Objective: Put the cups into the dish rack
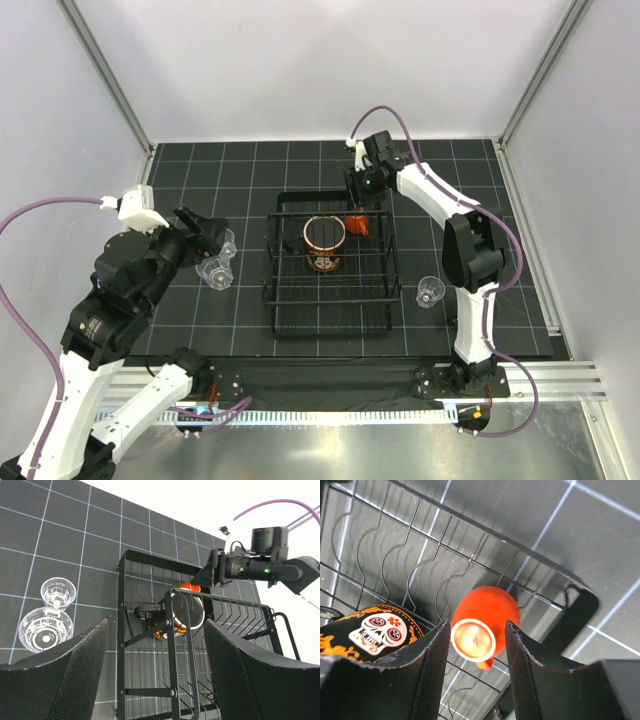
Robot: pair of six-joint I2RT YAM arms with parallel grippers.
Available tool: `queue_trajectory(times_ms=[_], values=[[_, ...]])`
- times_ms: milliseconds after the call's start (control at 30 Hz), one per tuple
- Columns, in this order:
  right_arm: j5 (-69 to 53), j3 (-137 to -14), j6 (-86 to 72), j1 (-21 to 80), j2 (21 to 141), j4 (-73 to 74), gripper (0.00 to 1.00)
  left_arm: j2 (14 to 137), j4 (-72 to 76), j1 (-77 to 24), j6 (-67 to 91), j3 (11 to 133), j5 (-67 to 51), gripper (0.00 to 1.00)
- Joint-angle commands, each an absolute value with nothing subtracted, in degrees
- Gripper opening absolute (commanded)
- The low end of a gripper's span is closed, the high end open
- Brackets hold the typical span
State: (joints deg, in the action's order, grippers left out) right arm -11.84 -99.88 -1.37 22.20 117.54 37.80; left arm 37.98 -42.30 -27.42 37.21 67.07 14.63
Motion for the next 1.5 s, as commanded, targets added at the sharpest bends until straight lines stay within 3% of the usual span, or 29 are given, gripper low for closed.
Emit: queue_trajectory(times_ms=[0,333,967,1467], values=[[-10.38,-102.57,-2.29,22.94,118.38,36.21,0.5,37.79,-41.92,-27.51,37.0,66.8,15.56,0.76],[-8.88,-101.34,-1.93,24.08,119.97,37.09,0.5,38.41,-41.22,-27.51,37.09,66.71,15.12,0.76],[-10.02,-89.21,-3.87,25.49,110.66,37.0,0.5,38.58,-40.43,-27.51,36.65,66.18,14.94,0.76],[-20.91,-84.64,-2.73,25.66,105.65,39.81,0.48,38.32,-41.39,-27.6,36.39,66.44,15.12,0.77]])
